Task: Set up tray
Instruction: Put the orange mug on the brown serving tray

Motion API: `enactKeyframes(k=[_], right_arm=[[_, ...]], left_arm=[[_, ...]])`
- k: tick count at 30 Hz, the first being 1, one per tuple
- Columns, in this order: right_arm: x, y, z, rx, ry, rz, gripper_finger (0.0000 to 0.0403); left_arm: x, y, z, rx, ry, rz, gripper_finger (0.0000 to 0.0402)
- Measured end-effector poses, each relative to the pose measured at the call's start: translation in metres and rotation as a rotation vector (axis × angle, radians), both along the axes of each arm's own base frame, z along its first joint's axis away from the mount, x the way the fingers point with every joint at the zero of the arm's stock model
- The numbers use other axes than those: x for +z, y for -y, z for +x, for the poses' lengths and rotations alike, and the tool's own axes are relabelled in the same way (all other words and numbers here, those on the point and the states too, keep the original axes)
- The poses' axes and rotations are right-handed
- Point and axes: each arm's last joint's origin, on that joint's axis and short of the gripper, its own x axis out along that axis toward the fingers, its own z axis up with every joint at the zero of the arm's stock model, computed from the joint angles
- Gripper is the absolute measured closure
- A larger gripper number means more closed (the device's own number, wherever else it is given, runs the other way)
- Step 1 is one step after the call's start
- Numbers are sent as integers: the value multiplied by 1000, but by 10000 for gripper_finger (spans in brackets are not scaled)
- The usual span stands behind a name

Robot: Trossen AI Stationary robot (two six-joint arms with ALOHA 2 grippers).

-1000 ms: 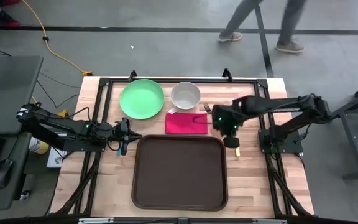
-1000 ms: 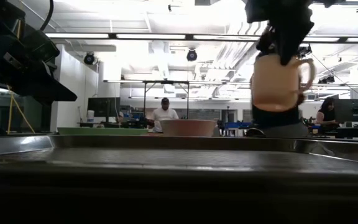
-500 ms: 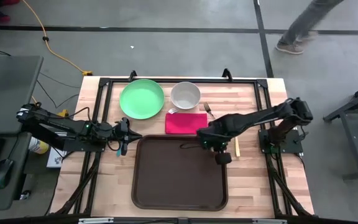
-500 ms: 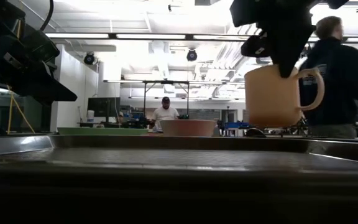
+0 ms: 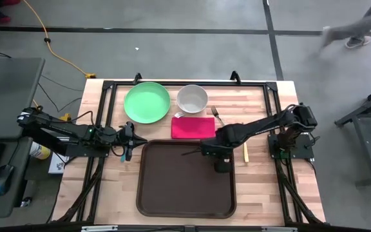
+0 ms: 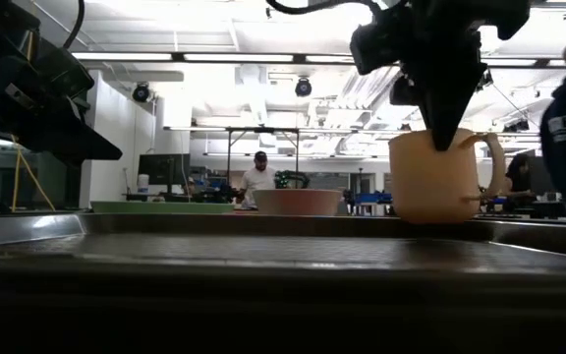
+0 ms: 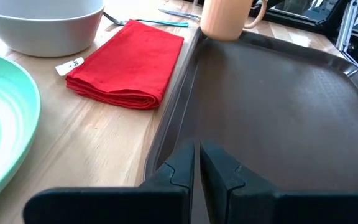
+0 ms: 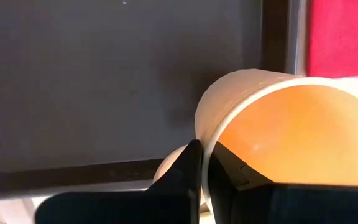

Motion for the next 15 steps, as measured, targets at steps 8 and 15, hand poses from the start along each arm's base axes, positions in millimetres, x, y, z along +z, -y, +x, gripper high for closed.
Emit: enactKeyframes(k=[8,15], right_arm=[[0,-10,1,-24,31,10,403],[0,-10,1,74,26,17,403]], left_arm=[[0,0,0,-1,0,3,344],[0,0,0,-1,-1,3,344]])
